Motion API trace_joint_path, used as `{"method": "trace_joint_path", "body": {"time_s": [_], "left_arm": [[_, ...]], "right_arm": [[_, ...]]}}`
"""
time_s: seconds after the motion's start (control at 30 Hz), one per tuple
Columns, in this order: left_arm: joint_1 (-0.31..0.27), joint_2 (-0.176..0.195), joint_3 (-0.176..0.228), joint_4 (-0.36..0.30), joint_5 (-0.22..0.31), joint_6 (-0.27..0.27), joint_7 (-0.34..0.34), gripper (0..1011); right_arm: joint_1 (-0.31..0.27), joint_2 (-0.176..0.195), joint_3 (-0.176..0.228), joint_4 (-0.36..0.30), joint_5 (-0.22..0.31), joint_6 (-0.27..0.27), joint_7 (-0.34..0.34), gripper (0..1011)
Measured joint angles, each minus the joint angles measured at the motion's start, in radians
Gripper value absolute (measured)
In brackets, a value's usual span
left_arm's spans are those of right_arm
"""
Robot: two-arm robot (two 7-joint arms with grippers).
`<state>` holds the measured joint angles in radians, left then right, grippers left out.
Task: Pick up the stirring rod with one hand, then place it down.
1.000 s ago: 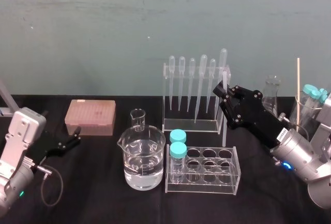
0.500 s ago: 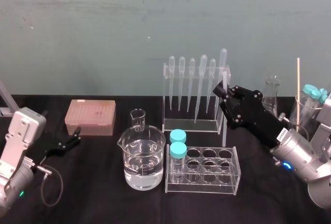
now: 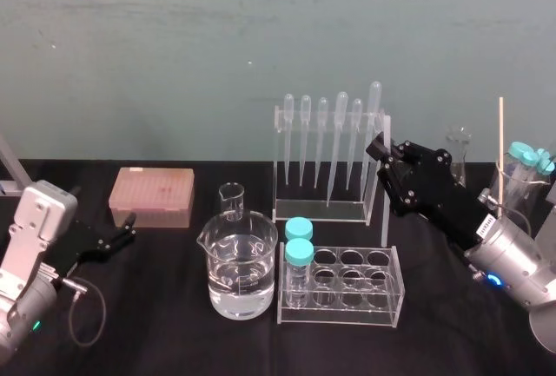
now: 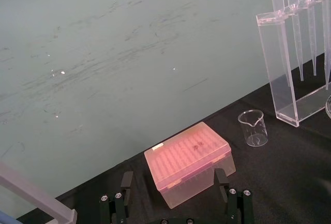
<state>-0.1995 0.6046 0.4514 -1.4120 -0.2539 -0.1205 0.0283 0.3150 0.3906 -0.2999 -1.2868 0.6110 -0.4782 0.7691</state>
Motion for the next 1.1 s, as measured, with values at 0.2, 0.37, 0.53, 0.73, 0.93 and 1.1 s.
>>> {"method": "trace_joint_path", "body": {"time_s": [0.2,0.37,0.53,0.73,0.93,1.1], "left_arm": [[0.000,0.000,0.000,0.000,0.000,0.000,0.000,1000],[0.000,0.000,0.000,0.000,0.000,0.000,0.000,1000],[0.000,0.000,0.000,0.000,0.000,0.000,0.000,1000],[0.000,0.000,0.000,0.000,0.000,0.000,0.000,1000],[0.000,0.000,0.000,0.000,0.000,0.000,0.000,1000],[0.000,0.000,0.000,0.000,0.000,0.000,0.000,1000]], "right_arm": [[-0.032,0.025,-0.003,-0.046,0.001,0.053,-0.003,72],[-0.038,0.038,-0.020,-0.049,-0.001,0.087,0.001,72],[-0.034,0.041,-0.035,-0.036,-0.008,0.108,0.001,72],[-0.020,0.040,-0.050,-0.010,-0.007,0.124,0.008,72],[0.000,0.039,-0.066,0.026,-0.010,0.134,0.020,72],[0.024,0.033,-0.081,0.072,-0.016,0.141,0.030,72]]}}
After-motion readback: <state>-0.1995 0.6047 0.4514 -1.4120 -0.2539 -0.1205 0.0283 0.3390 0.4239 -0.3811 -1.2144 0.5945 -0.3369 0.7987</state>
